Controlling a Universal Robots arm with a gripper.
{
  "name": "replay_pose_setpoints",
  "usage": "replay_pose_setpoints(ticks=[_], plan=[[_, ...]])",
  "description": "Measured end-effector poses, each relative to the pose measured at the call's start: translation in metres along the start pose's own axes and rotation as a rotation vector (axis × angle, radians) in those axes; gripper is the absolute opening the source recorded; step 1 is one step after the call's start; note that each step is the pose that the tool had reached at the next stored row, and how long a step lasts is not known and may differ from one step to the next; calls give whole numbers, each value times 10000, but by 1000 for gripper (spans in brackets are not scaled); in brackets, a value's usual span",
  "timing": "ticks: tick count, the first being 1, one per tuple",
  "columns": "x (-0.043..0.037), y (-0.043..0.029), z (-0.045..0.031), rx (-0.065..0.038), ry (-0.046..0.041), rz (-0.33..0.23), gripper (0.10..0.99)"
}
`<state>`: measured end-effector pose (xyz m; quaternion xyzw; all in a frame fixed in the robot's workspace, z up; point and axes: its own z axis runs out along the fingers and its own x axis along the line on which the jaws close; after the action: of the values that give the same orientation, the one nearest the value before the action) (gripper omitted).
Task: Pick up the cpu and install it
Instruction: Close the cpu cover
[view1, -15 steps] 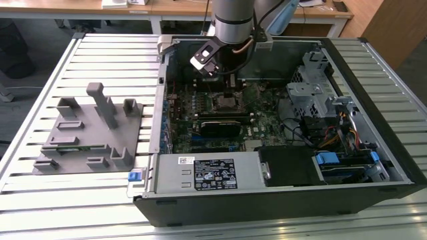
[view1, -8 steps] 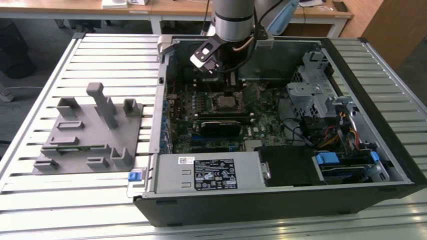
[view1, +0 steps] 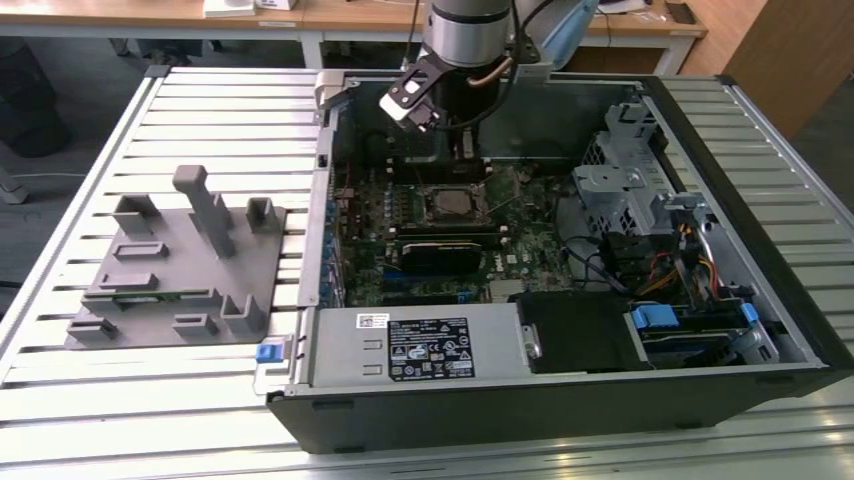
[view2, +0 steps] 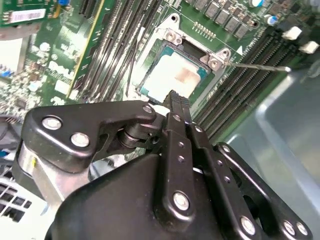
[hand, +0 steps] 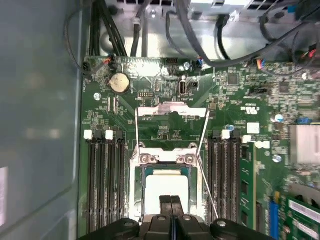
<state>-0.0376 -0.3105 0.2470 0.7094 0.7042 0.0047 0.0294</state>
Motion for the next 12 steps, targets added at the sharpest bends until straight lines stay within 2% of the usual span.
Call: replay_pose_setpoints(ticks=[5,6,12], plan=[[-8,11,-229,1,-1,0,122],[-11,15,-316,1,-1,-1,122],[-31,15,-316,1,-1,0,122]])
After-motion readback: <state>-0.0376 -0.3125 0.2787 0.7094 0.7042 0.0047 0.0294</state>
